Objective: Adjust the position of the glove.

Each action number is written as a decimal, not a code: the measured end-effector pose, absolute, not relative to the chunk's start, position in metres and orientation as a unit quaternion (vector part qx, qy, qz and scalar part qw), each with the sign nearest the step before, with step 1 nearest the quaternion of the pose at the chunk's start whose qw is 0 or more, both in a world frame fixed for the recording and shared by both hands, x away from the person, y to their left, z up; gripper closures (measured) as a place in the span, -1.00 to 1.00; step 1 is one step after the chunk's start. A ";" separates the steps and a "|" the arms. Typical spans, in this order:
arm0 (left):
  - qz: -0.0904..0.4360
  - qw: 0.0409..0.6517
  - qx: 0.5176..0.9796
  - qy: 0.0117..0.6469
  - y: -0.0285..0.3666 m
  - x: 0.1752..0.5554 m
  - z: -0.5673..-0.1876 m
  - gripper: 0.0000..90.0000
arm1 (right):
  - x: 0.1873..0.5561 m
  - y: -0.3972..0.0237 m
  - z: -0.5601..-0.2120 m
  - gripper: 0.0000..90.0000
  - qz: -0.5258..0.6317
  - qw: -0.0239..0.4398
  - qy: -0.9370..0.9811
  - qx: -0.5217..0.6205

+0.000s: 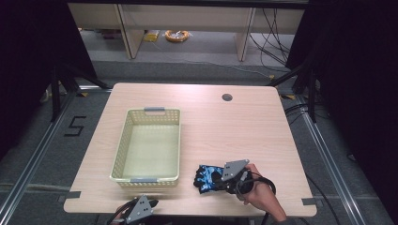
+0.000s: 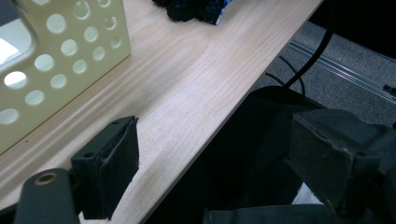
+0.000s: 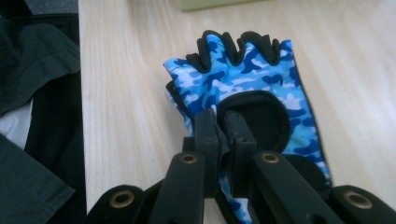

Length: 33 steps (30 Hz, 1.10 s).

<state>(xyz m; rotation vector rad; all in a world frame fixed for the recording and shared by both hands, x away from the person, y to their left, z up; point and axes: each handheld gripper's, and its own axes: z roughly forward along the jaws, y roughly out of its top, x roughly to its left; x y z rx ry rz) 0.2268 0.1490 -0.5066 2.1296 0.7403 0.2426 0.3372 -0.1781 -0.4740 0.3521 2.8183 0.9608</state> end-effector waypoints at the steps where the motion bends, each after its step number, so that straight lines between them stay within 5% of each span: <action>1: 0.098 0.421 0.853 0.293 0.149 0.227 -0.506 -0.65 | 0.336 -0.178 -0.476 0.92 0.315 0.068 0.938 0.125; 13: 0.084 0.422 0.849 0.305 0.148 0.225 -0.506 -0.65 | 0.334 -0.176 -0.487 0.88 0.300 0.044 0.946 0.112; 21: 0.093 0.431 0.842 0.311 0.148 0.226 -0.507 -0.64 | 0.333 -0.190 -0.474 0.30 0.347 0.048 0.915 0.202; 33: 0.109 0.438 0.846 0.283 0.135 0.232 -0.495 -0.59 | 0.336 -0.241 -0.470 0.06 0.416 0.049 0.789 0.449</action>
